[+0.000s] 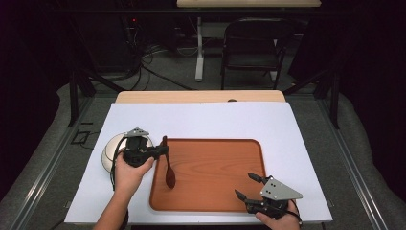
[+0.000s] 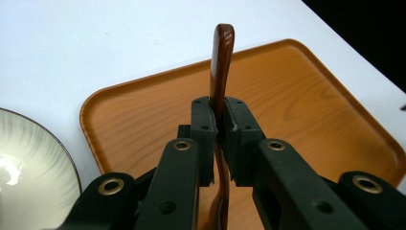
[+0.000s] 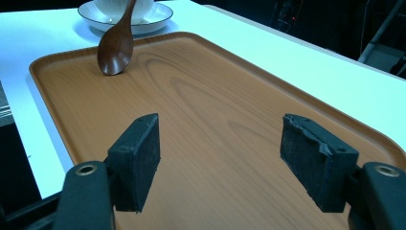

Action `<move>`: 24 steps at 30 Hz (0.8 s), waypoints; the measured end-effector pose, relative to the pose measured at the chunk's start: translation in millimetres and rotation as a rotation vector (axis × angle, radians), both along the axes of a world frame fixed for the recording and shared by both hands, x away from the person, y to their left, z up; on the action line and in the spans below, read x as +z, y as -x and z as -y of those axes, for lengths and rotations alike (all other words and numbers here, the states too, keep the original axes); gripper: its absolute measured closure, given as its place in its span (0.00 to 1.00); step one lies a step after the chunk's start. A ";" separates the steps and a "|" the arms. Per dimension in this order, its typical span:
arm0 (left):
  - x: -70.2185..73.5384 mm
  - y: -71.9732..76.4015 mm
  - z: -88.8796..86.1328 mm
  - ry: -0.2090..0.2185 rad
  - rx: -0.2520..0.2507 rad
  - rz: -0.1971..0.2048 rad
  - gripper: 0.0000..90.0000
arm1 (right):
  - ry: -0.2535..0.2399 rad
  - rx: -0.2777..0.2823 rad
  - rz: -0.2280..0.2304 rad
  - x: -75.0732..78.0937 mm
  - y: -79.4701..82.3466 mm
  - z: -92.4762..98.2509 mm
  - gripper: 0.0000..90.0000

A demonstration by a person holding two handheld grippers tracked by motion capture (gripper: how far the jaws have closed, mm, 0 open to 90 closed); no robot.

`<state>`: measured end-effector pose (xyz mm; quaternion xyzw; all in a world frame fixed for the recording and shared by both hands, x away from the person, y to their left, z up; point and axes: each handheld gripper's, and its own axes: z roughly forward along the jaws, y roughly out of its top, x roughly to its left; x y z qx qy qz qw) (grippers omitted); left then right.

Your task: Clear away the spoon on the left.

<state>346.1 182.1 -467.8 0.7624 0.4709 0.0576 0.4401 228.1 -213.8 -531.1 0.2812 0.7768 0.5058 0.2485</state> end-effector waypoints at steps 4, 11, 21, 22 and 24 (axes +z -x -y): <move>-10.0 -10.2 -0.7 0.036 0.043 -0.028 0.92 | 0.001 0.002 0.000 0.1 0.1 0.1 0.33; -29.0 -20.9 -0.3 0.093 0.114 -0.075 0.91 | -0.002 0.002 -0.003 0.3 -0.1 0.5 0.33; -45.7 -26.0 1.0 0.130 0.210 -0.110 0.91 | -0.003 0.004 -0.002 0.3 0.0 0.4 0.33; -48.2 -26.6 1.6 0.136 0.220 -0.111 0.91 | -0.002 0.004 -0.002 0.2 -0.1 0.3 0.33; -52.8 -28.0 2.6 0.136 0.238 -0.118 0.90 | -0.002 0.004 -0.001 0.3 0.0 0.3 0.33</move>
